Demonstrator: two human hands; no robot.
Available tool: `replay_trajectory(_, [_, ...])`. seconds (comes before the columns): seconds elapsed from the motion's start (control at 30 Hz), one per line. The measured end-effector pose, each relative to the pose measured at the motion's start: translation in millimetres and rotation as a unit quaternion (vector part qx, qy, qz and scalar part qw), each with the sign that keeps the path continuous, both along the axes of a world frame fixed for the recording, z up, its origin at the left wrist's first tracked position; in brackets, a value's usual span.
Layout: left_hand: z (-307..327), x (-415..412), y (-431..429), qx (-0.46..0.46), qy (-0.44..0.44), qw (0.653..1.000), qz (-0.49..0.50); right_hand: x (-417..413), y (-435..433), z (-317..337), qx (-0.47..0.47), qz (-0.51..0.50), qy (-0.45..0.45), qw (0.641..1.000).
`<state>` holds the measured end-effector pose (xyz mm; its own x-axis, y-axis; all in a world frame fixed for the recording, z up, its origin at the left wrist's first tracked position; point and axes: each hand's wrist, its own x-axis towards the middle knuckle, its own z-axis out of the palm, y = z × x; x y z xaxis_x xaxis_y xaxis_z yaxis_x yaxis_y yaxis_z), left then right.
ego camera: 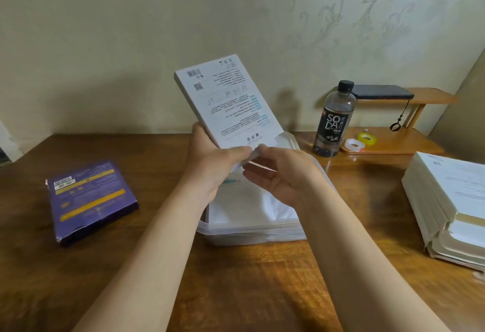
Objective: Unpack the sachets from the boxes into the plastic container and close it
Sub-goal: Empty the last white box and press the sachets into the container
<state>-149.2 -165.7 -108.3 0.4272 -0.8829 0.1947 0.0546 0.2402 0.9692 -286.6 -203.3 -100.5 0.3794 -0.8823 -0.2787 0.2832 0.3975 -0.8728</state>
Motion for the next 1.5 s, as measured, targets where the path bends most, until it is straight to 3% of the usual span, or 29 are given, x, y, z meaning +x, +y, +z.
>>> replay_trajectory(0.2, [0.5, 18.1, -1.9, 0.011, 0.069, 0.997, 0.023, -2.7, -3.9, -0.1, 0.012, -0.012, -0.034, 0.999])
replay_trajectory(0.27, [2.3, 21.5, -0.6, 0.024, 0.110, 0.993, 0.027, -6.1, -5.2, 0.8, -0.036, -0.002, 0.006, 0.999])
replay_trajectory(0.33, [3.1, 24.2, -0.4, 0.034, 0.146, 0.989, 0.021, -13.0, -9.2, -1.2, -0.146, -0.025, 0.109, 0.983])
replay_trajectory(0.37, [4.1, 24.7, -0.2, 0.039, 0.157, 0.987, 0.016, -18.0, -12.7, -2.5, -0.240, -0.052, 0.180, 0.953])
replay_trajectory(0.43, [5.3, 22.5, 0.7, 0.051, 0.173, 0.984, 0.007, -25.6, -18.8, -6.1, -0.441, -0.066, 0.305, 0.841])
replay_trajectory(0.5, [5.9, 18.7, 0.8, 0.058, 0.184, 0.981, 0.004, -26.1, -19.8, -7.1, -0.561, -0.051, 0.353, 0.747])
replay_trajectory(0.57, [6.4, 15.7, 1.3, 0.064, 0.194, 0.979, 0.006, -29.2, -22.2, -5.3, -0.616, -0.059, 0.364, 0.697])
replay_trajectory(0.6, [5.8, 15.6, 1.2, 0.065, 0.198, 0.978, 0.008, -33.0, -22.6, -1.0, -0.622, -0.057, 0.368, 0.689])
replay_trajectory(0.67, [4.9, 17.1, 0.6, 0.059, 0.200, 0.978, 0.016, -44.8, -22.3, 12.4, -0.599, -0.034, 0.352, 0.719])
replay_trajectory(0.77, [4.0, 18.3, -0.6, 0.033, 0.183, 0.982, 0.033, -66.1, -19.5, 39.0, -0.500, -0.029, 0.253, 0.828])
replay_trajectory(0.93, [-2.1, 16.5, -2.5, 0.005, 0.140, 0.987, 0.074, -77.0, -30.8, 56.2, -0.355, -0.048, 0.146, 0.922])
replay_trajectory(1.0, [-4.1, 16.3, -1.8, -0.005, 0.129, 0.989, 0.072, -72.0, -36.5, 47.6, -0.311, -0.017, 0.166, 0.936])
replay_trajectory(1.2, [-5.9, 15.7, 0.7, -0.015, 0.113, 0.993, 0.043, -55.9, -46.2, 21.6, -0.227, 0.021, 0.302, 0.926])
replay_trajectory(1.3, [-6.3, 15.4, -0.2, -0.010, 0.113, 0.992, 0.048, -47.9, -51.4, 15.3, -0.282, 0.035, 0.435, 0.855])
replay_trajectory(1.4, [-6.3, 15.2, -0.5, -0.006, 0.112, 0.992, 0.051, -45.6, -48.7, 13.4, -0.395, 0.075, 0.581, 0.708])
replay_trajectory(1.5, [-5.9, 14.2, -0.8, -0.005, 0.114, 0.992, 0.051, -45.7, -40.5, 7.9, -0.501, 0.095, 0.647, 0.567])
